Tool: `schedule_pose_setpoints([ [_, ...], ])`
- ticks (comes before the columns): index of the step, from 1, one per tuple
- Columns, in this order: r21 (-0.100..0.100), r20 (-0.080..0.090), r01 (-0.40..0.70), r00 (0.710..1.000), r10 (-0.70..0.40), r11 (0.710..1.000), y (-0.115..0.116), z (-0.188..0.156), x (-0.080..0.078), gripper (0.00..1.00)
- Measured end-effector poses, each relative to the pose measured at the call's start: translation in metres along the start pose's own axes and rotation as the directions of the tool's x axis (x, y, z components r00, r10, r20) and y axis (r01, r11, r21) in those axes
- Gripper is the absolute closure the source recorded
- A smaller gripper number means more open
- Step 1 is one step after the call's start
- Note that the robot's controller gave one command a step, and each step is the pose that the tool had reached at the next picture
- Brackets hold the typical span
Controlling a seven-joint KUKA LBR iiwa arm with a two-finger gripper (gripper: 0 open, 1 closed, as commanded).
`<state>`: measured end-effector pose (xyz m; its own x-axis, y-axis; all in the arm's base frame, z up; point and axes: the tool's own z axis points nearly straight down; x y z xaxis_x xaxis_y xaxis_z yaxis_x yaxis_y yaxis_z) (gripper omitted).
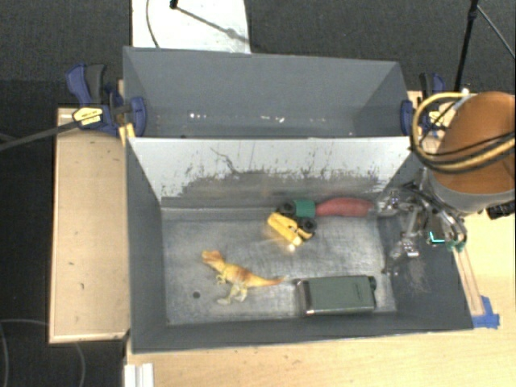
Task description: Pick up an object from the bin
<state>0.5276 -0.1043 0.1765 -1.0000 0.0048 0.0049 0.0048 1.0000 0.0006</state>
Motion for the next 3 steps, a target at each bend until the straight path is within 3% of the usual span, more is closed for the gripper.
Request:
schedule_pose_setpoints([
  [1,0.001,0.008,0.004,1.000,-0.004,1.000,0.000,-0.004,-0.002,0.00],
  [2,0.000,0.012,-0.034,0.999,0.034,0.999,0.054,0.066,0.025,0.00],
  [3,0.001,0.007,0.060,0.998,-0.060,0.998,0.073,0.071,0.035,0.00],
])
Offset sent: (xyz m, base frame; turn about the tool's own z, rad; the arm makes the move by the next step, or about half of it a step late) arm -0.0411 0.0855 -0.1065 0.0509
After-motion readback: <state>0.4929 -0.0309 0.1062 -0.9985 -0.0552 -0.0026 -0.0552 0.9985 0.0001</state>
